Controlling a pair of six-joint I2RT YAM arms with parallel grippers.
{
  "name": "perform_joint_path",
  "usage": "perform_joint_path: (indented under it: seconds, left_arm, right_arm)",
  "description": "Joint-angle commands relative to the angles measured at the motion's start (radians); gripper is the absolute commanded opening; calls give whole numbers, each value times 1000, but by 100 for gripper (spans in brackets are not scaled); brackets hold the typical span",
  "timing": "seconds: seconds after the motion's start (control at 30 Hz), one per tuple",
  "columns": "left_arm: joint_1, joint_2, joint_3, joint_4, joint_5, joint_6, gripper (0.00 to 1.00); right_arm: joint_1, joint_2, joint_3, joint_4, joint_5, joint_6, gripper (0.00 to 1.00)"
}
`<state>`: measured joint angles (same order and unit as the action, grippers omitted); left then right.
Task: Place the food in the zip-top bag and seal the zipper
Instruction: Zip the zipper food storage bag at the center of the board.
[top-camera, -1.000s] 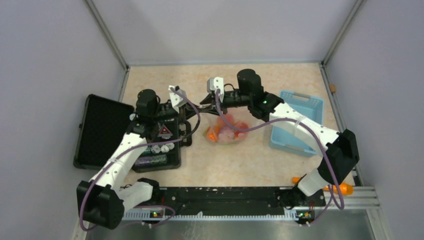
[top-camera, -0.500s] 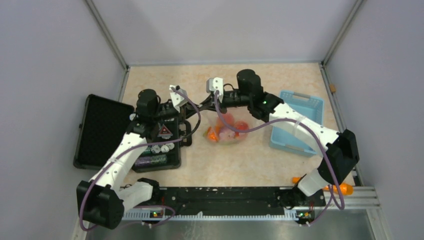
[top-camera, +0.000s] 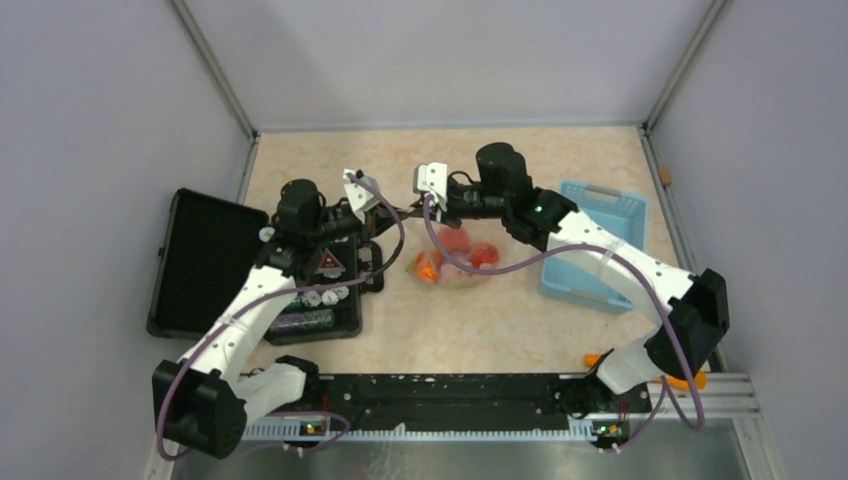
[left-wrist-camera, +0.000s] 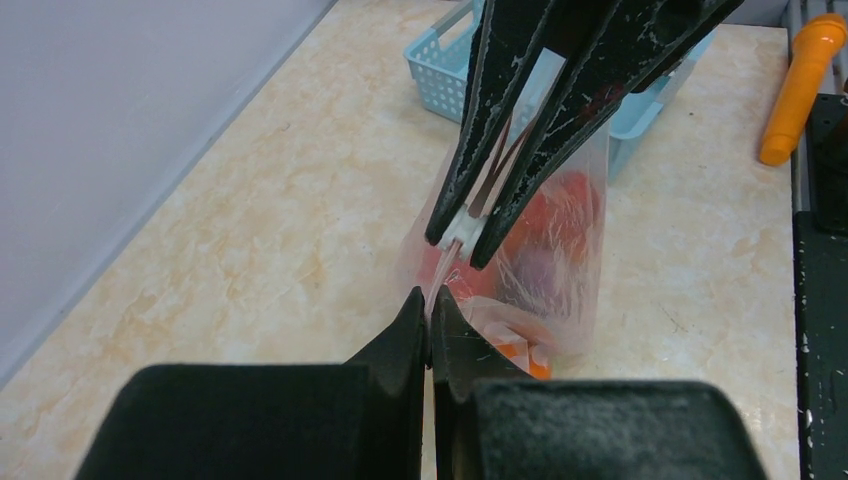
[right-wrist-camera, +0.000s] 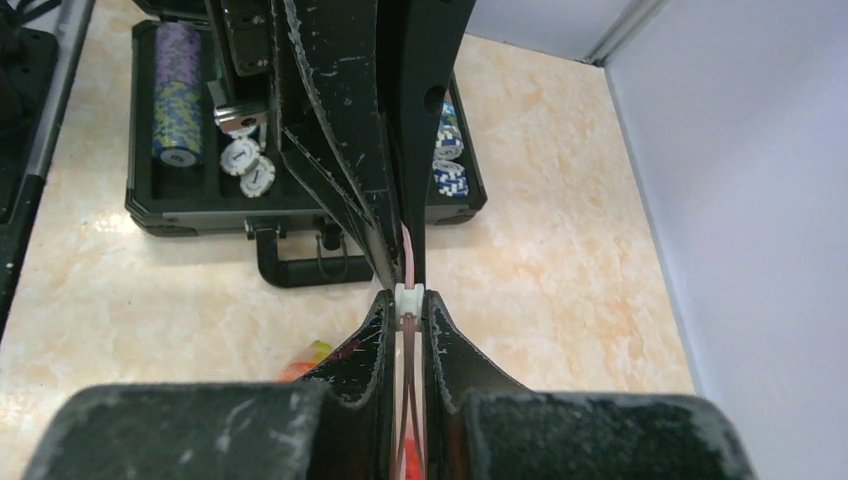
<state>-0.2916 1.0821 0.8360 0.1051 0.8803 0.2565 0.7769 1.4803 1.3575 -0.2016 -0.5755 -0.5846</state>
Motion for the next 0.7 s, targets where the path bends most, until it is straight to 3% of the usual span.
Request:
perform_joint_path:
  seconds: [0.0,0.4,0.5,0.53,0.6,0.67]
  left_arm:
    - [19,-12,6,43,-80,0,0]
    - [19,-11,4,39,-83,10,0]
    - [19,4,11,55,-32,12,0]
    - [19,12,14,61,16,11,4]
    - [15,27,18,74,130,21,43]
    - [1,32,16,54,176,73,52]
  right_arm:
    - [-15,-71,3,-125,118,-38,0]
    - [-58,-127,-32,-177,153,-47,0]
    - [-60,-124,-22,-161,89,-44,0]
    - [-60,-122,-23,-144,75,-31,0]
    - [-60,-119,-26,-123,59,-25,0]
    - [-61,-113,-18,-127,60,-29,0]
